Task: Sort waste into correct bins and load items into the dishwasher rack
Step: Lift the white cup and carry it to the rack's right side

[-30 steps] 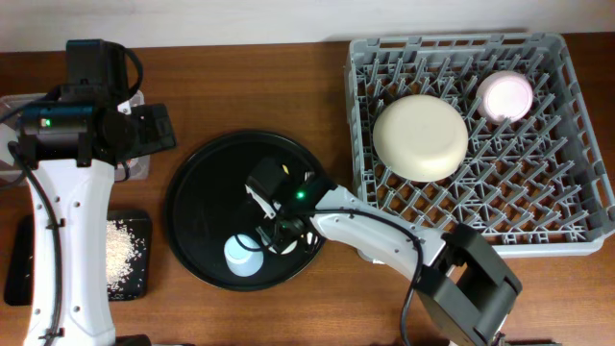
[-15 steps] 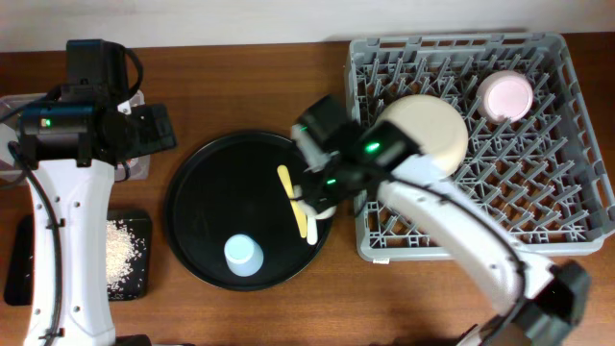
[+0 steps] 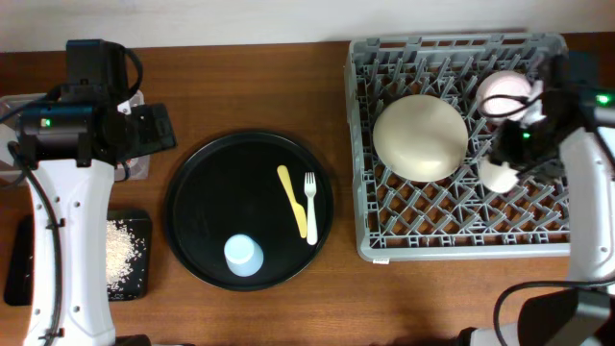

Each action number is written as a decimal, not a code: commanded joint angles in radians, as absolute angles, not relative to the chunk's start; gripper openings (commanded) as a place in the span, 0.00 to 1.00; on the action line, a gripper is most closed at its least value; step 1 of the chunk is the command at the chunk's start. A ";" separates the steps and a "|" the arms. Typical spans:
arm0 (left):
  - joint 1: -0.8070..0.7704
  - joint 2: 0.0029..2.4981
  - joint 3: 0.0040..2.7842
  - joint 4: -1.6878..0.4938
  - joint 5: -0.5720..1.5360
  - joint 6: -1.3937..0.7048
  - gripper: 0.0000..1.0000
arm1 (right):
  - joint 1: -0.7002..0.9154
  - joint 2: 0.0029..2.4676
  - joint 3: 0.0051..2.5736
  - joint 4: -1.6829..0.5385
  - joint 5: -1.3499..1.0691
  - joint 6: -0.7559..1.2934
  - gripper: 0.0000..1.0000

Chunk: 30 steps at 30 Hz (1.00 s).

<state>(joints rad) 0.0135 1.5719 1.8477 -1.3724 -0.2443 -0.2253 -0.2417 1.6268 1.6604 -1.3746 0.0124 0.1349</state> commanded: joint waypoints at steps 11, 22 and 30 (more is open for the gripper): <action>0.016 1.570 1.856 -1.371 -0.255 -0.231 0.99 | -0.402 1.742 1.600 -1.301 0.092 0.112 0.50; 0.016 1.570 1.856 -1.371 -0.255 -0.231 0.99 | -0.453 1.773 1.514 -1.216 0.075 0.112 0.50; 0.016 1.570 1.856 -1.371 -0.255 -0.231 0.99 | -0.452 1.773 1.425 -1.117 0.034 0.112 0.50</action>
<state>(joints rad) 0.0135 1.5719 1.8477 -1.3724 -0.2443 -0.2253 -0.4496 1.7538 1.4841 -1.1507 0.0826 0.1078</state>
